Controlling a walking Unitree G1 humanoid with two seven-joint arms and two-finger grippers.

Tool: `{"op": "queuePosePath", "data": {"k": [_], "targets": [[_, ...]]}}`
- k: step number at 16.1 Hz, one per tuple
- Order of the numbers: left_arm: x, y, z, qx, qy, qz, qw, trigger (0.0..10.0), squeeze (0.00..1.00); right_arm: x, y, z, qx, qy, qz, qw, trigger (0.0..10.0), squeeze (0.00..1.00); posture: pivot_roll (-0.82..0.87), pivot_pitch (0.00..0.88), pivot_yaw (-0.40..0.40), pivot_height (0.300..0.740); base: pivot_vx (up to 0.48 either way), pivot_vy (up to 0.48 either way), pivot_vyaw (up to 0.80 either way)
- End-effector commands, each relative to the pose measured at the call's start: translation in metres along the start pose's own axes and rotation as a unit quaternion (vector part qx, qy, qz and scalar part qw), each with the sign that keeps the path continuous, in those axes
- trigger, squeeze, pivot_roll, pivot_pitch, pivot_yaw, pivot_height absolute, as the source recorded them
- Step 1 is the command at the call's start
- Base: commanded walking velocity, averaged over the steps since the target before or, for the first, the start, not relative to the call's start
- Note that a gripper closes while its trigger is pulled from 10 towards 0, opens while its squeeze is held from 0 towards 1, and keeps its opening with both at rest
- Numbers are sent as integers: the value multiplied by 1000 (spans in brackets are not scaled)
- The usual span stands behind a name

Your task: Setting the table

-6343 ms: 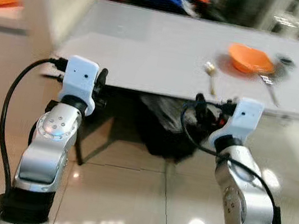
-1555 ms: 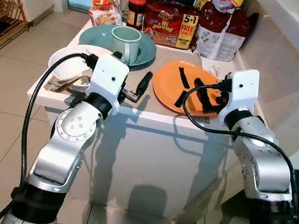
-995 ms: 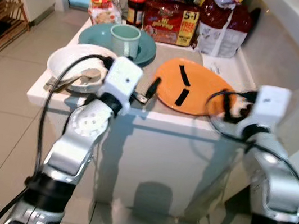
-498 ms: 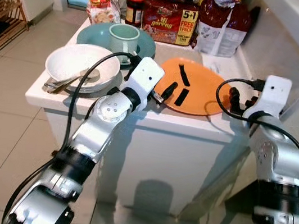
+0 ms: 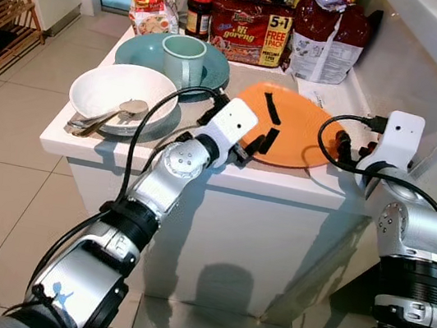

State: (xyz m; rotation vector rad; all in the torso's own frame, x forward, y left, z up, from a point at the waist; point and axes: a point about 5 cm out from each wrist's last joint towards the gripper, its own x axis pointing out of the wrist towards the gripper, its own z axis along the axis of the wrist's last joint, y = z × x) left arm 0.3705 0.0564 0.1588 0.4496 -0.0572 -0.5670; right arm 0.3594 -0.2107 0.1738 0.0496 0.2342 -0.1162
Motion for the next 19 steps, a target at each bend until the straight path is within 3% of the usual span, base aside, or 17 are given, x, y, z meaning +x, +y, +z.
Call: {"op": "queuePosePath", "data": {"k": [1, 5, 9, 12, 15, 18, 19], "targets": [[-1, -6, -13, 12, 31, -13, 999, 10000, 0, 1, -4, 7, 11, -11, -3, 1000, 10000, 0, -11, 11, -36, 740, 0, 0, 0], [-3, -11, -20, 23, 29, -29, 999, 10000, 0, 4, 11, 11, 61, -25, 63, 996, 10000, 0, -7, 5, -42, 740, 0, 0, 0], [-4, -13, -24, 24, 27, -36, 999, 10000, 0, 5, 24, 3, 162, -8, 122, 979, 10000, 0, -6, 4, -47, 740, 0, 0, 0], [-4, -14, -25, 28, 24, -44, 998, 10000, 0, 6, 23, -9, 236, 19, 131, 963, 10000, 0, -5, 2, -48, 740, 0, 0, 0], [-4, -15, -25, 29, 23, -46, 998, 10000, 0, 6, 19, -13, 261, 25, 122, 957, 10000, 0, -6, 2, -49, 740, 0, 0, 0], [-4, -16, -26, 31, 22, -50, 998, 10000, 0, 5, 22, -13, 295, 33, 146, 944, 10000, 0, -7, 1, -48, 740, 0, 0, 0], [-4, -16, -26, 31, 22, -51, 998, 10000, 0, 5, 24, -13, 304, 36, 154, 940, 4902, 0, -6, 1, -48, 740, 0, 0, 0]]}}
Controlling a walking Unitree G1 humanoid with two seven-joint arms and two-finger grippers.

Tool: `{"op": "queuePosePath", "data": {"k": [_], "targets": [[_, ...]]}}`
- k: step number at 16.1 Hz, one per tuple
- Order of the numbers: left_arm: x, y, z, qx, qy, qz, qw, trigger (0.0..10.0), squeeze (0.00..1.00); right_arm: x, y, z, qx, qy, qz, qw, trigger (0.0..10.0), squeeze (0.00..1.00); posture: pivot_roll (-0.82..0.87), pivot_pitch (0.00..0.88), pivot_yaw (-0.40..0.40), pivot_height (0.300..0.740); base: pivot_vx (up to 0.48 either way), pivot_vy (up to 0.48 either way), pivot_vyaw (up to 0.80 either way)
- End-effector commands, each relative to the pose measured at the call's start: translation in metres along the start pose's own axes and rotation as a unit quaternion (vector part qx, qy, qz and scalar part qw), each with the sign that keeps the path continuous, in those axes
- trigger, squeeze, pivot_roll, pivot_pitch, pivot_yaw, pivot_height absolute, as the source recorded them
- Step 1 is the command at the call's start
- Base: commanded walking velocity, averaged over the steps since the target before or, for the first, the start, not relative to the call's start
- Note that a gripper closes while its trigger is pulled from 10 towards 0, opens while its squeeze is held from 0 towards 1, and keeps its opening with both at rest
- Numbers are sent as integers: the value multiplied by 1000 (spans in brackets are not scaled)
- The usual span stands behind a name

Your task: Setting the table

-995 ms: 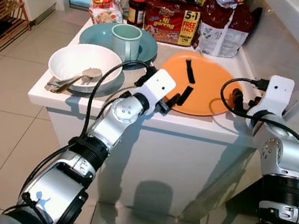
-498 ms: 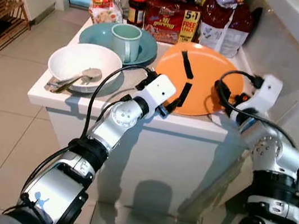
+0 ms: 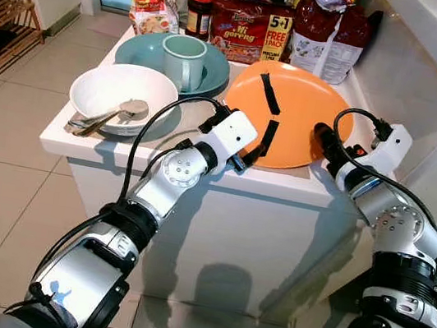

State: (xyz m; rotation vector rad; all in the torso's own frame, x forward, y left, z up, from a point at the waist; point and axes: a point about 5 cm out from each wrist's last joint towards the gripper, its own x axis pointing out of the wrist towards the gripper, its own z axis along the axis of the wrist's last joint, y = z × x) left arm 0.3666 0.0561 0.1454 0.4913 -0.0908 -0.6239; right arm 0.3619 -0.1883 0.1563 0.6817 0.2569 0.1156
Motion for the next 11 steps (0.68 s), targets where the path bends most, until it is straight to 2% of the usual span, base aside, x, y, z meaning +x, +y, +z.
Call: {"op": "queuePosePath", "data": {"k": [1, 11], "targets": [[-2, -9, -14, 6, 38, -27, 999, 10000, 0, 2, 5, 1, 21, 5, 16, 1000, 0, 0, -5, 0, -48, 740, 0, 0, 0], [-2, -7, -15, 12, 39, -30, 999, 10000, 0, 1, 11, -2, 42, 12, 56, 997, 0, 0, -2, 1, -49, 740, 0, 0, 0]]}}
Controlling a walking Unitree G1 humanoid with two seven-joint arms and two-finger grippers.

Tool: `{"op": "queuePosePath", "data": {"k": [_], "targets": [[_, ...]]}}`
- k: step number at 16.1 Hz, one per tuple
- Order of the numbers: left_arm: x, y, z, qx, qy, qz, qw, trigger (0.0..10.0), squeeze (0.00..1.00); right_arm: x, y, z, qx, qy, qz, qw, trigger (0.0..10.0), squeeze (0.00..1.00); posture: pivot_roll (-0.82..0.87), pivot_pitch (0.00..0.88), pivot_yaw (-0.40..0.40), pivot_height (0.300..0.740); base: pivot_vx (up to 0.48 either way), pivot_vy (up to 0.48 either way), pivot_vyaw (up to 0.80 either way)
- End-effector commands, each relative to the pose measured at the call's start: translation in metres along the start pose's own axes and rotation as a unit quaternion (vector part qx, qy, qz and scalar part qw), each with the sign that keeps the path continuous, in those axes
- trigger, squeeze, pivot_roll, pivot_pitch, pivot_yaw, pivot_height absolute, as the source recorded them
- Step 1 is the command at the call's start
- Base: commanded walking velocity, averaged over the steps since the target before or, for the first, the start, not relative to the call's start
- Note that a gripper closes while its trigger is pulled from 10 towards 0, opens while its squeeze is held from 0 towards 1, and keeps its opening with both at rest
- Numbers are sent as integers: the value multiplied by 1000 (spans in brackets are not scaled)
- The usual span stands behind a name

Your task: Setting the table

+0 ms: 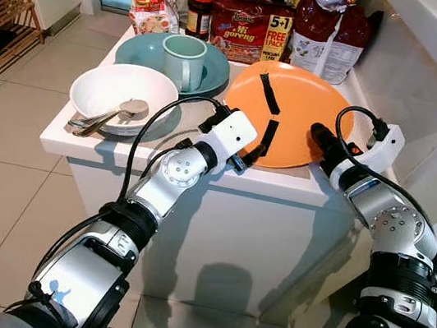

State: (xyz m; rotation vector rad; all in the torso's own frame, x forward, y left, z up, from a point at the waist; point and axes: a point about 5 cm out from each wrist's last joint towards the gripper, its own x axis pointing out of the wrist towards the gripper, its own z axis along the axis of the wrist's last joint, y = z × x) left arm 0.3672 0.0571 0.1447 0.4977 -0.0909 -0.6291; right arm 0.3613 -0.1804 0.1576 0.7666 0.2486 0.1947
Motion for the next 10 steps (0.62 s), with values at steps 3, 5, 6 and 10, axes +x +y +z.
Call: {"op": "queuePosePath", "data": {"k": [3, 5, 6, 10], "targets": [[-2, -7, -14, 10, 39, -27, 999, 10000, 0, 1, 6, -1, 7, 10, 23, 1000, 0, 0, -2, 2, -50, 740, 0, 0, 0], [-2, -7, -14, 11, 40, -27, 999, 10000, 0, 1, 7, -1, 8, 11, 26, 1000, 0, 0, -2, 2, -50, 740, 0, 0, 0], [-2, -7, -14, 11, 40, -28, 999, 10000, 0, 1, 8, -1, 9, 11, 29, 999, 0, 0, -2, 2, -49, 740, 0, 0, 0], [-2, -5, -14, 14, 41, -26, 999, 10000, 0, 1, 10, -1, 11, 10, 36, 999, 0, 0, -2, 3, -48, 740, 0, 0, 0]]}}
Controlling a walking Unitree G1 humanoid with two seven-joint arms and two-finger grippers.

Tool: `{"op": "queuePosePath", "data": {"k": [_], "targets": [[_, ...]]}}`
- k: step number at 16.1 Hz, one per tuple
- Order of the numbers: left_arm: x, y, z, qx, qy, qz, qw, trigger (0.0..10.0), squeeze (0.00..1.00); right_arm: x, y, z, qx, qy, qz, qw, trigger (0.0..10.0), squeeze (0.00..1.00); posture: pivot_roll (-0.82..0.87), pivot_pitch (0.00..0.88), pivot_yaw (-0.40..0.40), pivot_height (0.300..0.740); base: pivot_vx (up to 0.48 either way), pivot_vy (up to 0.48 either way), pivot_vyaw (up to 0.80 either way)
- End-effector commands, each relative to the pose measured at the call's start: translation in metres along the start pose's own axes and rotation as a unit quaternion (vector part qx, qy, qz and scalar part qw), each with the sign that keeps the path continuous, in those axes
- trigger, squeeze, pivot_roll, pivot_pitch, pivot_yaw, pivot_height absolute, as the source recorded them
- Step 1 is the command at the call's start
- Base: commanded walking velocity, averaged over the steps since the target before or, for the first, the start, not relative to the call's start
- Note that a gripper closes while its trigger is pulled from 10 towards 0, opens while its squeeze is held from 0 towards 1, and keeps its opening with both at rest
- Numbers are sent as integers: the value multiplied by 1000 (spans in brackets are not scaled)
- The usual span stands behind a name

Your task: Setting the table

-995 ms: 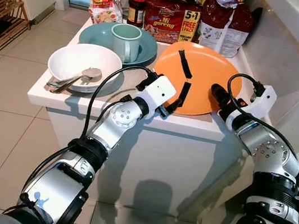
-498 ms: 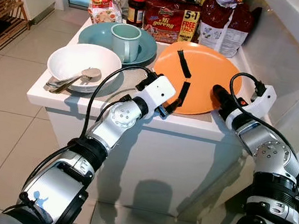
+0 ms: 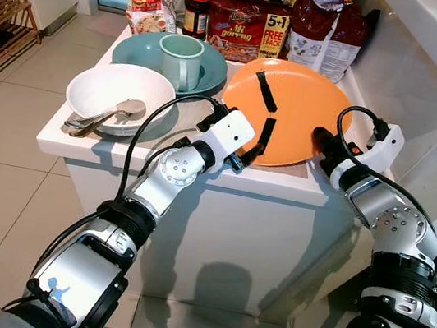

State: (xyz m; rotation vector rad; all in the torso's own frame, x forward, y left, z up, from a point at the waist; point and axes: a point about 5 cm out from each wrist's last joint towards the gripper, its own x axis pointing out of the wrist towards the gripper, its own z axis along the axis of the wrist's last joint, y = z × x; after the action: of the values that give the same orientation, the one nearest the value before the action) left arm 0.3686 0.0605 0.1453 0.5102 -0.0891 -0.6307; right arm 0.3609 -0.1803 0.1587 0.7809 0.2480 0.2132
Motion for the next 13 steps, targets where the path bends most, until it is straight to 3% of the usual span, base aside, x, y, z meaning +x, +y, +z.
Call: {"op": "queuePosePath", "data": {"k": [1, 8, 10, 12, 13], "targets": [[-1, -8, -13, 9, 39, -24, 999, 10000, 0, 2, 9, -1, 5, 7, 28, 1000, 0, 0, -2, 4, -47, 740, 0, 0, 0], [-2, 5, -6, 1, 12, 13, 1000, 10000, 0, 0, 10, -6, 39, -16, 25, 999, 0, 0, 5, 0, -38, 740, 0, 0, 0], [-5, 20, 12, -24, -49, 49, 997, 10000, 0, -3, 13, 0, 55, -53, 23, 997, 0, 0, 6, 0, -36, 740, 0, 0, 0], [-19, 41, 49, -101, -166, 83, 977, 10000, 0, -10, 19, 12, 90, -103, 32, 990, 0, 0, 18, 1, -39, 740, 0, 0, 0], [-21, 42, 52, -106, -176, 85, 975, 10000, 0, -11, 19, 13, 91, -107, 33, 990, 0, 0, 18, 1, -39, 740, 0, 0, 0]]}}
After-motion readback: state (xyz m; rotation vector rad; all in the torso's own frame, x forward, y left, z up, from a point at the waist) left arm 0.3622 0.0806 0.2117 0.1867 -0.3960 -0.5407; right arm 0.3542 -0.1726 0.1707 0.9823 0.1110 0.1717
